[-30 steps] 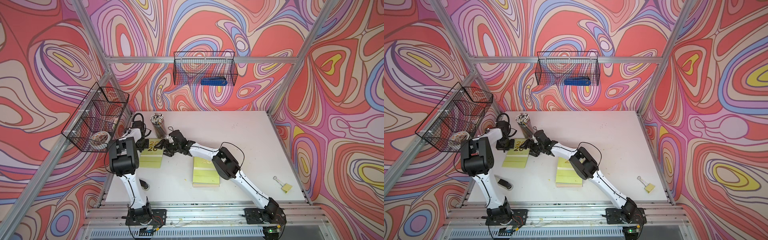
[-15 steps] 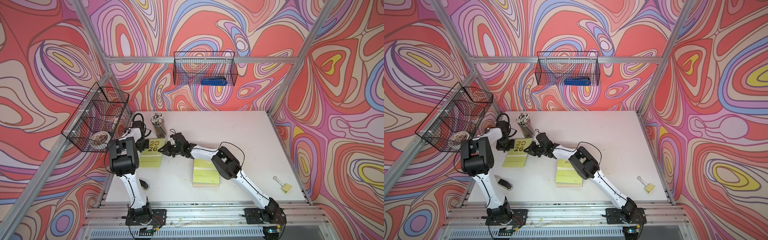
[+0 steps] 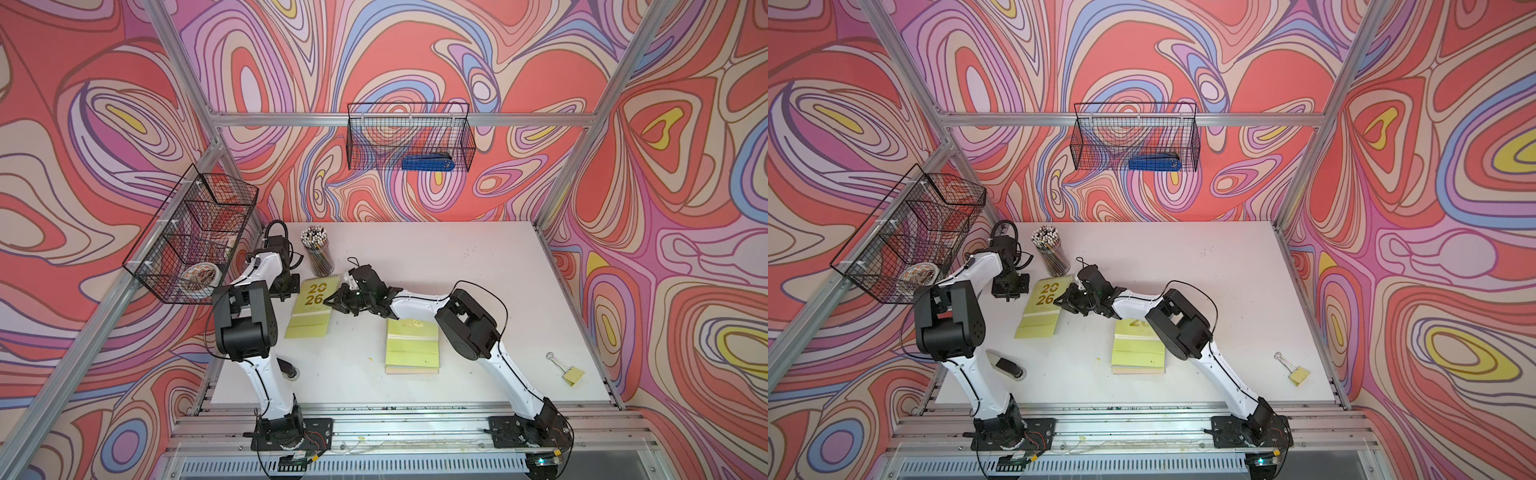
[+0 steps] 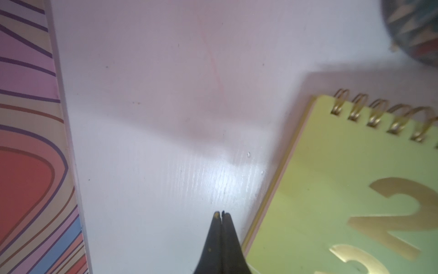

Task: Stack the calendars
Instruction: Pick up the calendar at the center of the board.

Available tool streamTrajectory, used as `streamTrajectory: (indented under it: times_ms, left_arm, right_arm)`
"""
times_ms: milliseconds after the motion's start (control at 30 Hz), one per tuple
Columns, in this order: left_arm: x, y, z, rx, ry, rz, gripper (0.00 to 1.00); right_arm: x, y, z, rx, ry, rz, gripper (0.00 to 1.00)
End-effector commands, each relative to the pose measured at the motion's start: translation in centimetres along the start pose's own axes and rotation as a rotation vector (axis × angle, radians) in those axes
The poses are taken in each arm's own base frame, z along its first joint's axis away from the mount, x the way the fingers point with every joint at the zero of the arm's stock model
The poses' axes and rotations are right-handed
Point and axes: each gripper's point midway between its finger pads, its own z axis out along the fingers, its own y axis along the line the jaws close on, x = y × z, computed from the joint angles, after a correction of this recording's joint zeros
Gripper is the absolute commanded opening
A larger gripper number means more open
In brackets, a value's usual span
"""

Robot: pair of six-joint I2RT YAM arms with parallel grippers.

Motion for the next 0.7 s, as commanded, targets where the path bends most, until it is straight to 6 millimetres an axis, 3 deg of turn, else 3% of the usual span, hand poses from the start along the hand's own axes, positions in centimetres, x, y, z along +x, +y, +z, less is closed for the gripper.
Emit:
streamTrajectory:
  times_ms: [0, 367, 667]
  left_arm:
    - [0.6, -0.6, -2.2, 0.007, -0.008, -0.006, 0.0]
    - [1.9, -2.9, -5.6, -0.032, -0.065, 0.027, 0.0]
    - [4.6, -4.9, -8.4, -0.055, -0.11, 0.056, 0.0]
  right_arm:
    - [-0.3, 3.4, -2.2, -0.054, -0.043, -0.069, 0.0]
    - [-0.2, 4.5, -6.7, -0.055, -0.065, -0.095, 0.0]
    - [0.0, 6.3, -10.8, -0.04, -0.069, -0.165, 0.0]
